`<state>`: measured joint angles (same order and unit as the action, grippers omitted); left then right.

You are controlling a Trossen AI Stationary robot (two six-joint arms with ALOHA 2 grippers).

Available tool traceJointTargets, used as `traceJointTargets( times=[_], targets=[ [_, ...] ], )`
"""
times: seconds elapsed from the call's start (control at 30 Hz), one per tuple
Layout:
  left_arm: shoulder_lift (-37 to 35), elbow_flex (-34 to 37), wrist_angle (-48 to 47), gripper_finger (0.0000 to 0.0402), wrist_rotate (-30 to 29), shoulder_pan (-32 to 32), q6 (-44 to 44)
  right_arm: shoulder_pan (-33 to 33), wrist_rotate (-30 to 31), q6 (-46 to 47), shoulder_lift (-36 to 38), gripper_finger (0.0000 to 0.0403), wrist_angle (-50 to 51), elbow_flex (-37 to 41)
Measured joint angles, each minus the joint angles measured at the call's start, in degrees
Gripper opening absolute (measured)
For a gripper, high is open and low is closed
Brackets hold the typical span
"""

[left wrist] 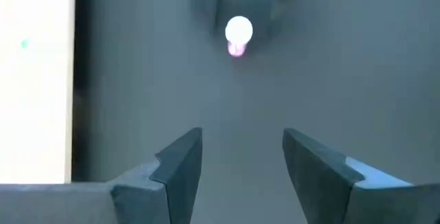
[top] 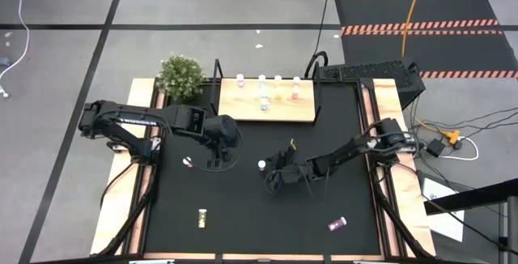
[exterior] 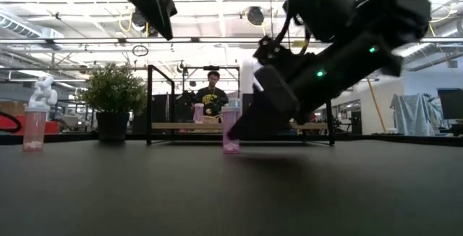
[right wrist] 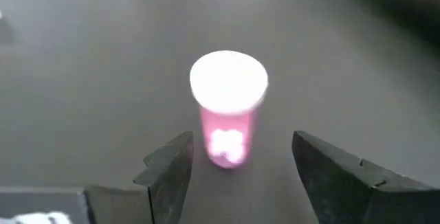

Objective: Pick and place medicine bottles onto shelf by color
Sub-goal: Put the top purple pill bottle on the shelf aligned with the other purple pill bottle

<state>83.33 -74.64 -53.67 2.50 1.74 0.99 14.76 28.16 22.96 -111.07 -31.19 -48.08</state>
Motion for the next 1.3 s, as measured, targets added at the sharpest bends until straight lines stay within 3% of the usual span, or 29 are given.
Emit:
traceJointTargets(
  times=[0.1,0.2,0.57,0.83,1.13,1.3],
  targets=[
    [0.25,-0.02,0.39,0.0202,-0.07,-0.02,-0.48,-1.84,-8.34,-0.13,-2.25,0.0239,-4.15,-0.03],
    [0.16,0.01,0.84,0.0202,-0.36,-0.12,-0.56,-2.98,-11.45,-0.31,-3.51,0.0231,-5.82,-0.01],
    [0.2,0.01,5.18,0.0202,-1.92,-0.45,4.64,-4.55,-11.89,-7.19,-3.93,0.0162,-5.65,-0.08],
    [0.2,0.01,11.13,0.0202,-1.65,-0.52,4.22,-4.61,-11.85,-3.44,-3.75,0.0089,-6.8,0.03],
    [0.68,0.01,14.4,0.0202,-1.19,-0.68,4.09,-4.59,-11.96,-2.04,1.52,0.0112,-9.45,0.03],
    [1.86,-0.03,14.84,0.0203,7.83,-2.97,-3.99,-4.63,-11.98,-7.63,9.69,0.0105,-5.11,-0.04]
  ],
)
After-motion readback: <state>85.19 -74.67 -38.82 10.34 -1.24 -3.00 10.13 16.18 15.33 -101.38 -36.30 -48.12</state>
